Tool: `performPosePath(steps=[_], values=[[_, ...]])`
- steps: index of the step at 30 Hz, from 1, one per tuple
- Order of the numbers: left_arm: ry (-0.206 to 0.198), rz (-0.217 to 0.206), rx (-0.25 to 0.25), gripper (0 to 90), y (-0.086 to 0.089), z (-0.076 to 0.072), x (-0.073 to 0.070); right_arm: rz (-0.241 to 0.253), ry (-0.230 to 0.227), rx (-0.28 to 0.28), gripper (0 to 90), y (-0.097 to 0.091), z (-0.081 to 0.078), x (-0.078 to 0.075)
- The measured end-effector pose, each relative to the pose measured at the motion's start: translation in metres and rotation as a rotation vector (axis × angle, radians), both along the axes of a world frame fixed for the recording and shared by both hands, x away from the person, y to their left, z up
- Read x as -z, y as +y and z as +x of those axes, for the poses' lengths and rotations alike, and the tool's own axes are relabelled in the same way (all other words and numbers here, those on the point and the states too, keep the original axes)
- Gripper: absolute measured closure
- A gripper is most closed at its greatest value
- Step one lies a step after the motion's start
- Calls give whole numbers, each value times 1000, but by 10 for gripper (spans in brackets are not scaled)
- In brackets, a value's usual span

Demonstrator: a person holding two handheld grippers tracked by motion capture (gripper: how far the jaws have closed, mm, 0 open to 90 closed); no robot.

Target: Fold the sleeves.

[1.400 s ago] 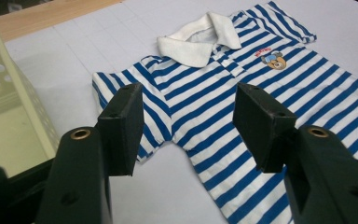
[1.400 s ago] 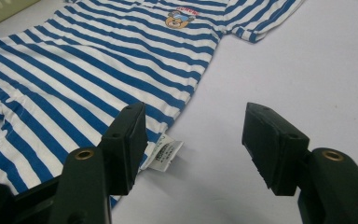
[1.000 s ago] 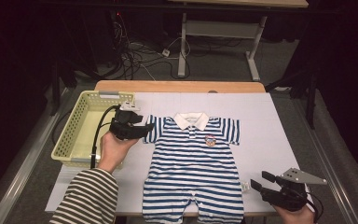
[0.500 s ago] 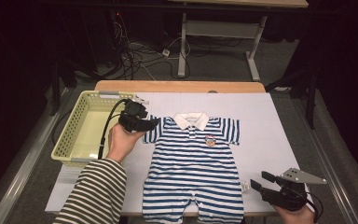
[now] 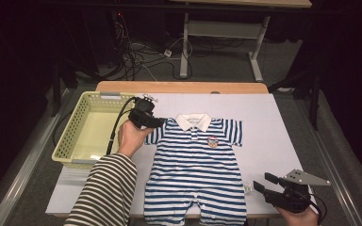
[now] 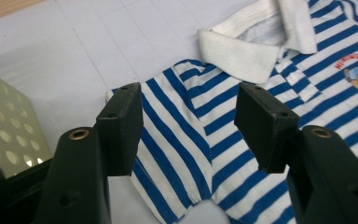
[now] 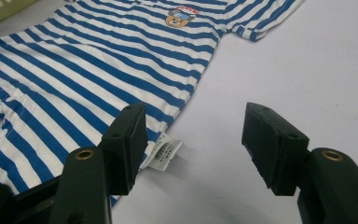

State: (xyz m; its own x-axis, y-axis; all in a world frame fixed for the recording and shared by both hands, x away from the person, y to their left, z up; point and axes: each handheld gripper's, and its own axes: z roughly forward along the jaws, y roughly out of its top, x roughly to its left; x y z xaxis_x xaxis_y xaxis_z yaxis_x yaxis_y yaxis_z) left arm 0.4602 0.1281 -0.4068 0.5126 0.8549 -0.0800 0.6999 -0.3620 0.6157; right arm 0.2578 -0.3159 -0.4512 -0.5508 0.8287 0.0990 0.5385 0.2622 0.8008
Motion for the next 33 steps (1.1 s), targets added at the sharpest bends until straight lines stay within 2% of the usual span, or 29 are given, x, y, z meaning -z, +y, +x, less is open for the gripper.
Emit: performPosePath(steps=[12,18,21,25,27,33], values=[[72,42,-70,411,-1,23,23,3,-1,-4,409,0,0,0],[78,86,-83,414,-6,28,28,5,2,-6,409,0,0,0],[86,92,-89,413,-8,29,30,4,1,-9,409,1,0,0],[95,80,-91,413,-12,31,35,3,-1,-10,409,1,0,0],[98,102,-95,414,-14,33,39,4,1,-10,410,1,0,0],[107,88,-146,414,-13,40,46,-1,6,-19,410,2,0,1]])
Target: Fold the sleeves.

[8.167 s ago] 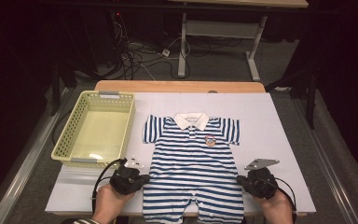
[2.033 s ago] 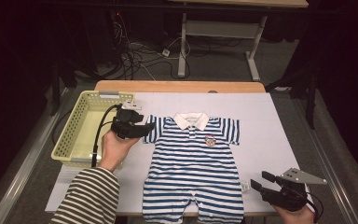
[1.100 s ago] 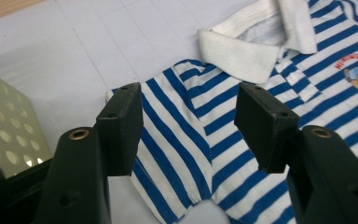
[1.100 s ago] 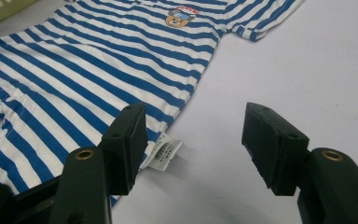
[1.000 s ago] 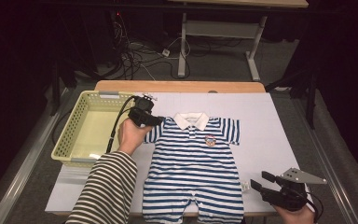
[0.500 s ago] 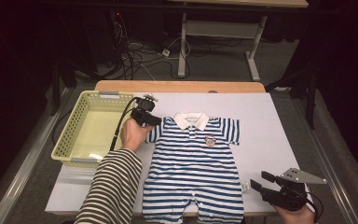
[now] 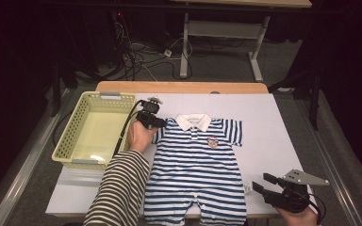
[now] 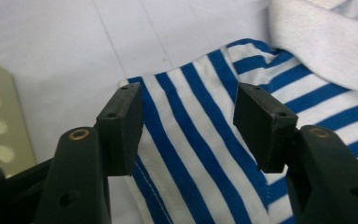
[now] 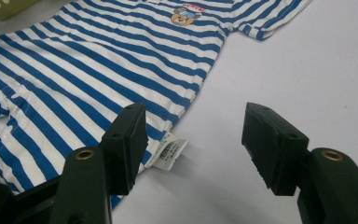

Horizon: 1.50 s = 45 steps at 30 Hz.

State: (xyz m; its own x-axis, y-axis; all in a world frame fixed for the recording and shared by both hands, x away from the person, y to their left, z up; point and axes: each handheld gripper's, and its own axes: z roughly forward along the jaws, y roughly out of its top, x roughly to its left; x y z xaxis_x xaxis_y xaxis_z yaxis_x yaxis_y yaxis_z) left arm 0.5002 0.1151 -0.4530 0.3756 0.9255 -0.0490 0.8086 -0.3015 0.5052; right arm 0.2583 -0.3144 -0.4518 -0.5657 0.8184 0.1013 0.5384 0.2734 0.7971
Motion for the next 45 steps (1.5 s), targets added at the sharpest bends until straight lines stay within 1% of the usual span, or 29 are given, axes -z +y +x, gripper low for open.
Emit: performPosePath(steps=[3,7,9,11,12,14,17,18,19,20,21,23,25,26,27,30,32,38,40,42,44,45], values=[[8,-11,-29,411,3,4,1,0,0,-2,410,0,0,0],[14,-12,-55,410,3,8,5,2,1,-5,410,0,0,0],[24,-6,-67,404,5,9,8,-1,1,-5,410,0,0,0],[30,-4,-70,404,5,10,9,0,2,-4,410,0,0,0],[28,-9,-67,404,5,9,9,0,1,-4,410,0,0,0],[39,-29,-67,412,5,10,10,2,2,-5,410,0,0,0],[54,-31,-70,456,5,11,13,0,4,-7,410,0,0,0],[55,-31,-65,481,5,10,12,-1,1,-8,410,1,0,0],[58,-33,-60,548,4,10,13,-1,2,-7,410,1,0,0],[58,-33,-60,577,4,10,13,-1,2,-7,410,1,0,0],[60,-31,-51,629,4,9,13,-1,4,-8,410,1,0,0],[74,-35,-22,708,3,8,12,-1,3,-11,410,1,0,1],[80,-35,-16,803,3,8,11,0,3,-12,410,1,0,1],[80,-24,-12,803,2,7,11,-2,3,-13,410,1,0,1],[80,-24,-11,848,2,7,11,-2,2,-17,410,1,0,1],[83,-27,-8,856,2,7,11,-5,0,-17,411,2,0,0],[86,-33,3,858,2,7,10,-3,1,-17,411,1,0,0],[52,-58,26,864,2,2,-2,-4,1,-17,411,1,1,0],[48,-64,35,864,1,1,-5,-7,2,-16,411,2,0,0],[23,-81,65,865,0,-5,-13,-8,3,-16,411,2,0,0],[12,-92,87,865,-2,-9,-18,-9,4,-14,411,2,0,0],[12,-92,87,865,-2,-9,-18,-9,4,-14,411,2,0,0]])
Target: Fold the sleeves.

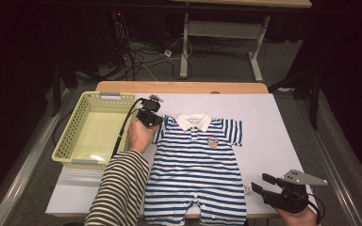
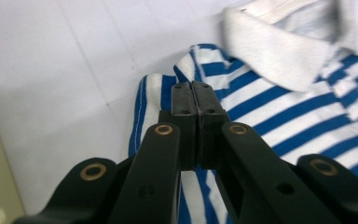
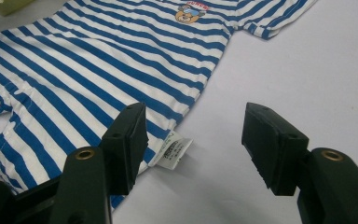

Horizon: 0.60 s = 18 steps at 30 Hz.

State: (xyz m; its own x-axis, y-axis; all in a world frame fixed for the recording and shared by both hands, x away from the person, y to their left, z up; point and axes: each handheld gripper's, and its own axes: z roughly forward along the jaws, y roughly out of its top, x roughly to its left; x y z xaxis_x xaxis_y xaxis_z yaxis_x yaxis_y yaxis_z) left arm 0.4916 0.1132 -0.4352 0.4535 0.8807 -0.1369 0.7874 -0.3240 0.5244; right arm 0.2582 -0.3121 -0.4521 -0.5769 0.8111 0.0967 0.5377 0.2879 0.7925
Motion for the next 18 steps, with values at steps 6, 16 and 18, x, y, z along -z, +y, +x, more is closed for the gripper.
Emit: performPosePath(steps=[6,16,18], values=[[-25,-23,61,865,-4,-7,-12,-1,0,-2,411,0,1,0],[-28,-56,149,864,-23,-17,-18,1,1,-4,410,0,1,0],[-28,-60,165,863,-27,-19,-18,-1,1,-4,410,0,1,0]])
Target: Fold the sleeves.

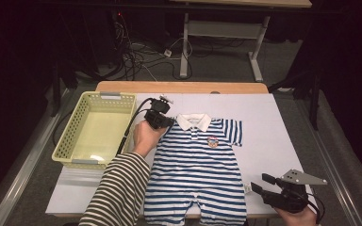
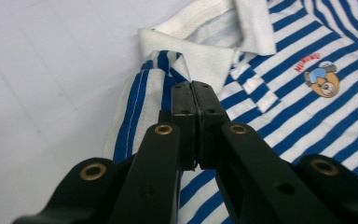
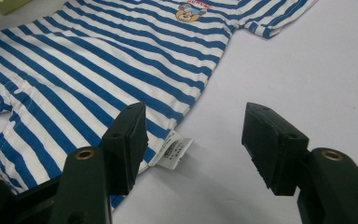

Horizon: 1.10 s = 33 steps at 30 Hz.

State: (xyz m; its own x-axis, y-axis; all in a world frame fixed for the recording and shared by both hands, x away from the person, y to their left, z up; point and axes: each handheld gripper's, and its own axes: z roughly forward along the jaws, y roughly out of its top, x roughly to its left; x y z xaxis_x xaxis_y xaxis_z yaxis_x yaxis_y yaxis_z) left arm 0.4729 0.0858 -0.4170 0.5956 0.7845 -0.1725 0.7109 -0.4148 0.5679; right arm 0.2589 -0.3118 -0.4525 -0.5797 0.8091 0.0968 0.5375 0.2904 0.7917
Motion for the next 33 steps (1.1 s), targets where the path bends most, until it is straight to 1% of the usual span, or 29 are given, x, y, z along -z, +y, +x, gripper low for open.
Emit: performPosePath(steps=[4,8,13,19,24,26,29,33], values=[[8,-20,23,863,-8,-1,1,1,1,0,410,0,0,0],[19,-30,37,863,-15,-2,5,1,2,0,410,0,0,0],[32,-34,53,862,-24,-1,11,1,0,-1,410,0,0,0],[45,-32,60,861,-33,2,23,1,3,-2,409,0,0,0],[51,-8,59,860,-37,4,32,1,2,-3,409,0,0,0],[49,-5,55,849,-39,4,34,2,1,-4,409,0,0,0],[34,9,59,826,-39,4,34,1,2,-4,409,-1,0,0],[-7,15,54,741,-33,1,25,1,1,-4,409,-1,0,0]])
